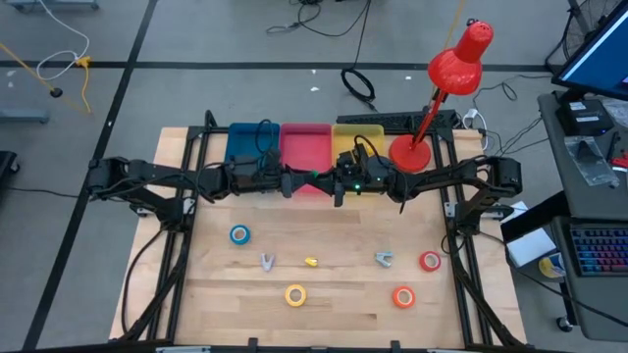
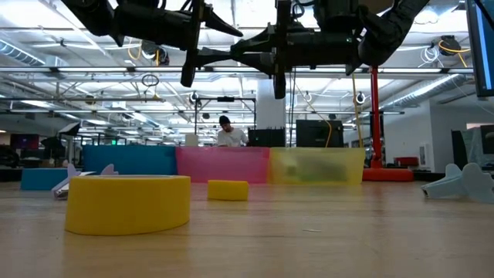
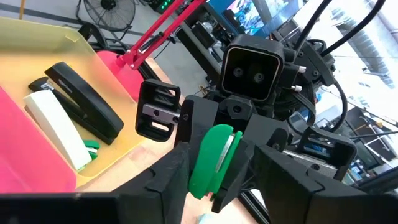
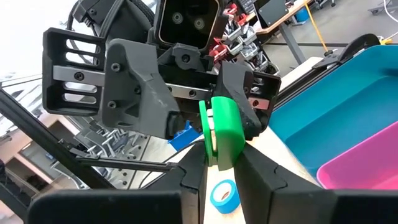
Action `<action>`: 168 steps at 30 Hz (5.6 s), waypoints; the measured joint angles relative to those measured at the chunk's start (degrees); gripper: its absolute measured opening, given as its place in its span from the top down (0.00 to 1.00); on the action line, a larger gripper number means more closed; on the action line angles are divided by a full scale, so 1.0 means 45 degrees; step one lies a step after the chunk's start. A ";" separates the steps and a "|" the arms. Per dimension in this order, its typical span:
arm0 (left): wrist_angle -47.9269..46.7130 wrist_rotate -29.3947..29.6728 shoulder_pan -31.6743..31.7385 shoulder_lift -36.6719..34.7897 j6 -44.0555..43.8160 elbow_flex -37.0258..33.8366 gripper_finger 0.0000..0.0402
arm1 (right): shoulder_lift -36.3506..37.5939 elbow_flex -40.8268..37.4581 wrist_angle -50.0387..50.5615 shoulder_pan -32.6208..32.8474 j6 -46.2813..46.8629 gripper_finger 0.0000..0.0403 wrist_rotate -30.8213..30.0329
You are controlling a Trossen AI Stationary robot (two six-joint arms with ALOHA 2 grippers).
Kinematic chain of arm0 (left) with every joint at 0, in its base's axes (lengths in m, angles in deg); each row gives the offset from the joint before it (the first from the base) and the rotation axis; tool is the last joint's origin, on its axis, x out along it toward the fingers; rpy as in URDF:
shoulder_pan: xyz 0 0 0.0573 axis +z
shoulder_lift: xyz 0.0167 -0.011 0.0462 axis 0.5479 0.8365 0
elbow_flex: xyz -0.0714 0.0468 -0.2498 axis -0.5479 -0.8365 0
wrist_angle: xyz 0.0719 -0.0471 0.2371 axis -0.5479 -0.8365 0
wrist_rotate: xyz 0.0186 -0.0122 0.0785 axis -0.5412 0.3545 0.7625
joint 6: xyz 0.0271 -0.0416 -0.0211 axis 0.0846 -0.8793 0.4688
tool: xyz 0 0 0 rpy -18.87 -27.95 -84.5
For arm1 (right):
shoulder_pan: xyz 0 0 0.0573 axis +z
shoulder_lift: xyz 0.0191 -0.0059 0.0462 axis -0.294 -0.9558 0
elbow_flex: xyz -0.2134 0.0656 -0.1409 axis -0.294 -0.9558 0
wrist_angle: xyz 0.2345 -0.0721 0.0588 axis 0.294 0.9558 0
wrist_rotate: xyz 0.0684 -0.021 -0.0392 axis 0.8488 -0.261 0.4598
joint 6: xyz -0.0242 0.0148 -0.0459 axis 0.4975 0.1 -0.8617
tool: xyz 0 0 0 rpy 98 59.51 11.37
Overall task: Pick and place Stapler, Stapler remover, tape
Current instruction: Put the small green stapler into the yellow bin, then put the small yellow stapler into the yellow bin
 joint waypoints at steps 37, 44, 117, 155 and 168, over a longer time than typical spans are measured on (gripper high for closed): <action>-0.0240 -0.0904 0.0923 0.0000 0.1232 -0.0015 0.71 | 0.0029 0.0000 0.0123 -0.0005 0.0469 0.87 0.0102; -0.0284 -0.1053 0.1312 0.0010 0.1770 -0.0024 0.71 | 0.0039 0.0019 0.0515 -0.0010 0.0774 0.87 -0.0038; -0.1685 -0.3006 0.1332 0.0000 0.3033 -0.0015 0.71 | 0.4940 0.0278 1.3651 -0.2546 -0.3834 0.72 -0.0798; -0.3481 -0.0068 -0.3174 0.1021 0.4377 -0.0010 0.71 | 1.0271 -0.0925 2.2013 0.0257 -0.5302 0.77 0.0108; -0.8091 0.0148 -0.3649 0.4753 0.5375 0.4525 0.71 | 1.4184 -0.3438 2.1165 0.0253 -0.3544 0.77 0.0179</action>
